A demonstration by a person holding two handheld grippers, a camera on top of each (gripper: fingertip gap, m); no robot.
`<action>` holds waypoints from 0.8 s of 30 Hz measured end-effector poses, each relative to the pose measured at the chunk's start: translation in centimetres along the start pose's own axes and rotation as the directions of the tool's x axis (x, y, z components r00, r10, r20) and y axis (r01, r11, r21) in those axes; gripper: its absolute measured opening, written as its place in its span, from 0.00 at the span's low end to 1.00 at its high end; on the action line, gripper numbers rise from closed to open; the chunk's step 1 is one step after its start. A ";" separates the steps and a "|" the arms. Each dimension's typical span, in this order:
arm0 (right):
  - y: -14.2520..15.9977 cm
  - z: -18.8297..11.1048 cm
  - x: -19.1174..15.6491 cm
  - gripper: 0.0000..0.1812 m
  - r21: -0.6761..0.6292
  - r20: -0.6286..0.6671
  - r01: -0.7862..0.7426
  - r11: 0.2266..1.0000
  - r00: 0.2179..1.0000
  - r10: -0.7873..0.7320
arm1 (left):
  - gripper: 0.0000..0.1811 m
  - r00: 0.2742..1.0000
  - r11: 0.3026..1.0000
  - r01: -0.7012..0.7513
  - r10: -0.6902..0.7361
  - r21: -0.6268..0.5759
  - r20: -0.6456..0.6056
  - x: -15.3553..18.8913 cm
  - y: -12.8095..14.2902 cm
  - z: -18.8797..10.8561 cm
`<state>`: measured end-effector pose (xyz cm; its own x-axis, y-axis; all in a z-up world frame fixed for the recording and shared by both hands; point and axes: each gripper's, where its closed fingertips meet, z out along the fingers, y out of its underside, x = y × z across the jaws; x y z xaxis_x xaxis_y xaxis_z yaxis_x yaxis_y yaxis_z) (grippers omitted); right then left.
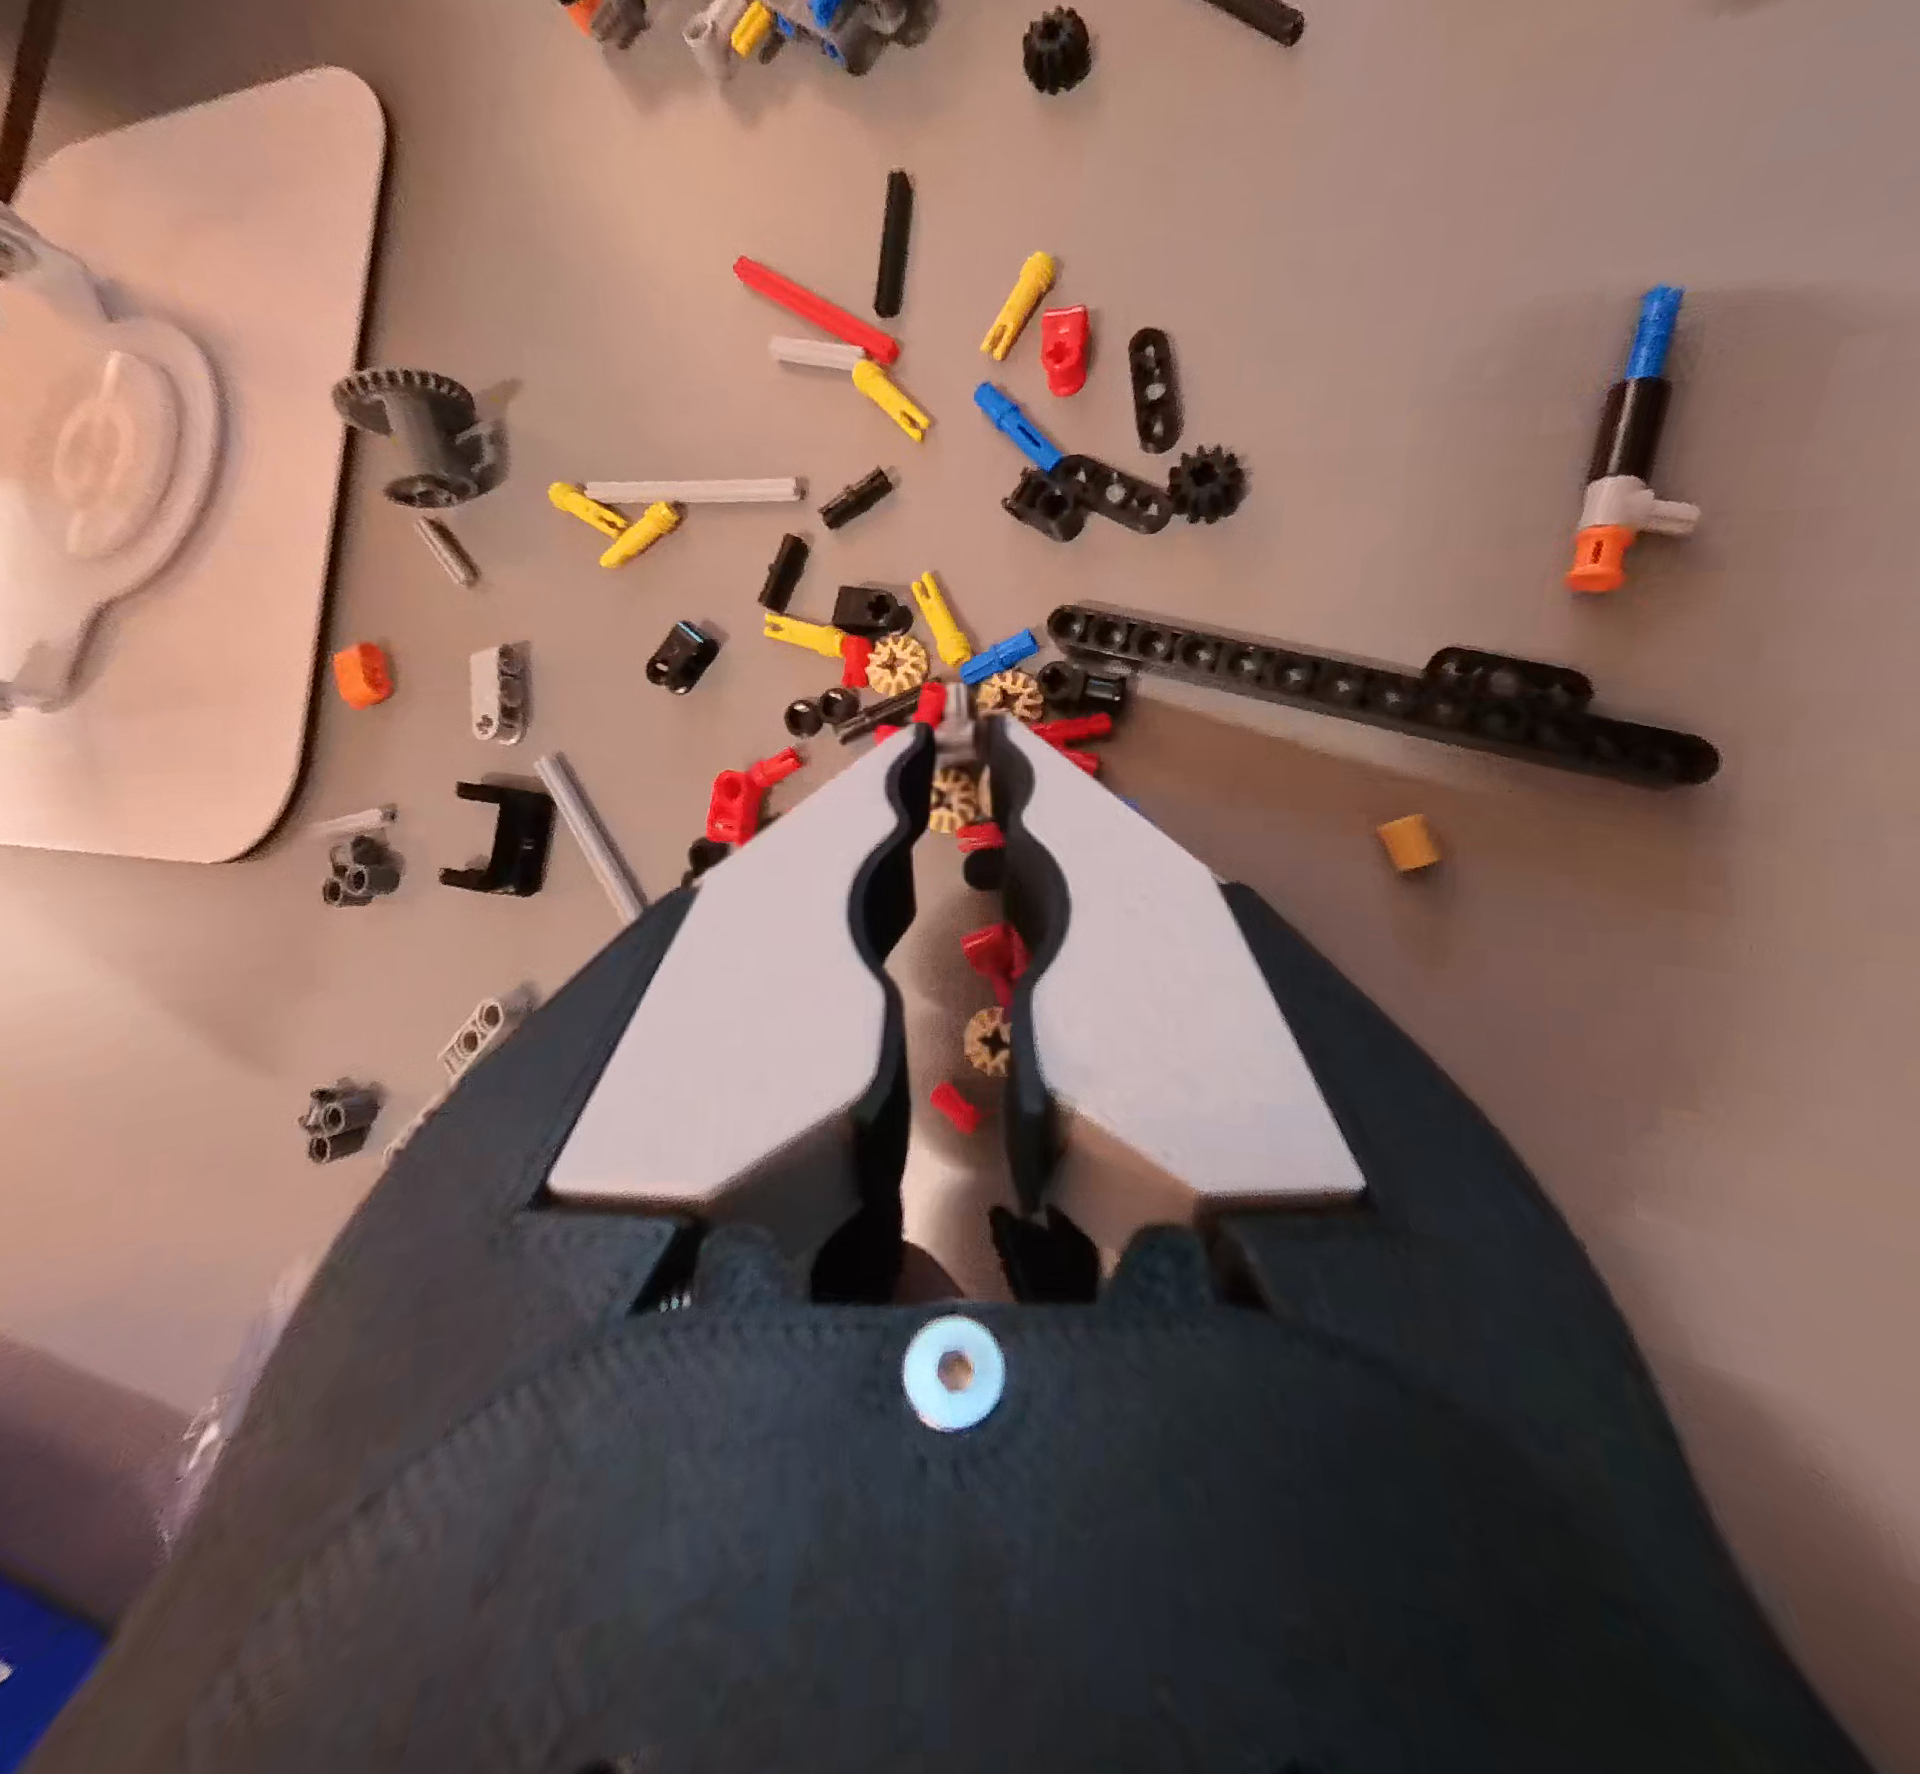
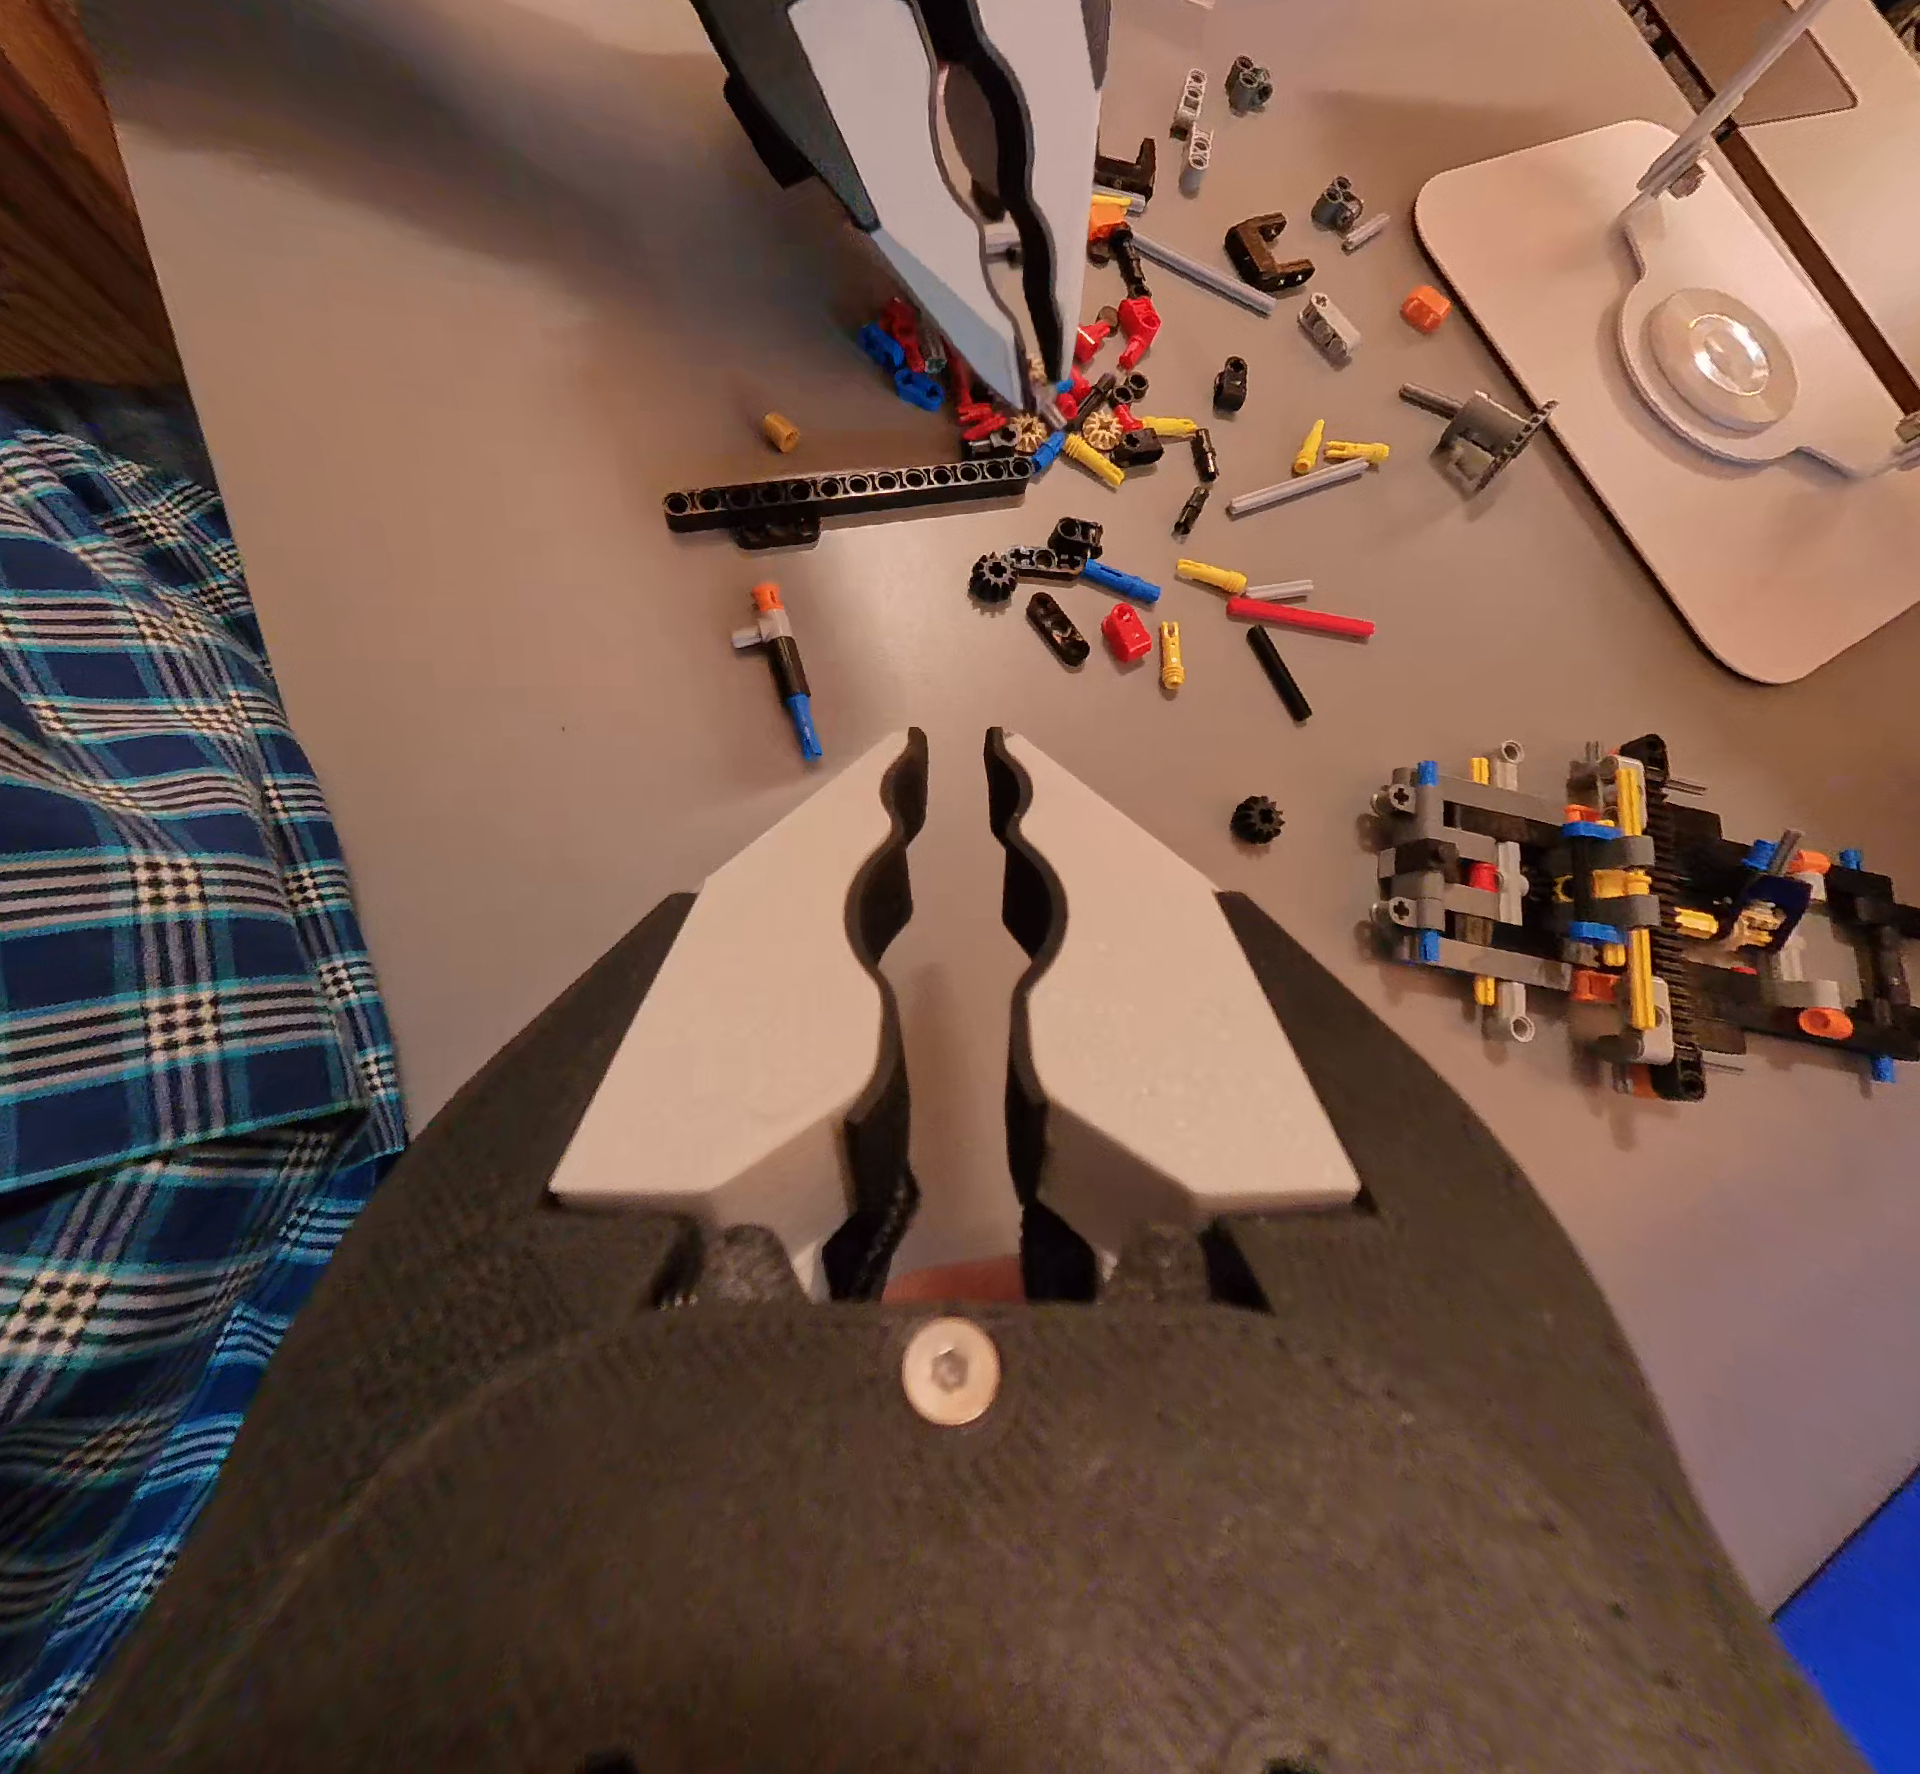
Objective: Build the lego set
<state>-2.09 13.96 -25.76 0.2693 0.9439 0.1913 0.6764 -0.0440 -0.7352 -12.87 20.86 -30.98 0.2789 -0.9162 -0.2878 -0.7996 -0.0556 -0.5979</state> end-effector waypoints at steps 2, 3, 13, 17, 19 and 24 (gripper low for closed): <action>0.1 0.0 0.1 0.05 0.002 0.000 -0.003 1.000 1.000 0.003 | 0.04 1.000 1.000 0.003 -0.003 -0.031 -0.001 -0.1 0.5 0.2; 0.1 0.0 0.1 0.05 0.004 0.001 -0.005 1.000 1.000 0.005 | 0.03 1.000 1.000 0.008 -0.009 -0.028 -0.017 0.1 0.4 0.2; 0.2 -0.1 0.4 0.05 0.016 0.006 -0.014 1.000 1.000 0.014 | 0.06 1.000 1.000 -0.004 0.004 0.004 0.014 -0.4 -0.4 0.5; 0.3 -0.1 0.4 0.05 0.015 0.009 -0.014 1.000 1.000 0.014 | 0.04 1.000 1.000 -0.030 0.030 -0.004 -0.001 0.0 -0.6 1.0; 0.3 -0.1 0.3 0.05 0.015 0.010 -0.014 1.000 1.000 0.014 | 0.03 0.999 0.999 -0.032 0.032 -0.004 0.004 0.1 -0.7 1.0; 0.2 -0.1 0.4 0.05 0.017 0.012 -0.012 1.000 1.000 0.012 | 0.03 1.000 1.000 -0.020 0.020 0.015 0.022 0.5 -0.6 0.7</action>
<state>-1.75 14.25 -25.75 0.2695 0.9470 0.1748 0.6613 -0.0500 -0.7484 -11.91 20.75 -31.32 0.2748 -0.9083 -0.3156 -0.7970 -0.0316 -0.6031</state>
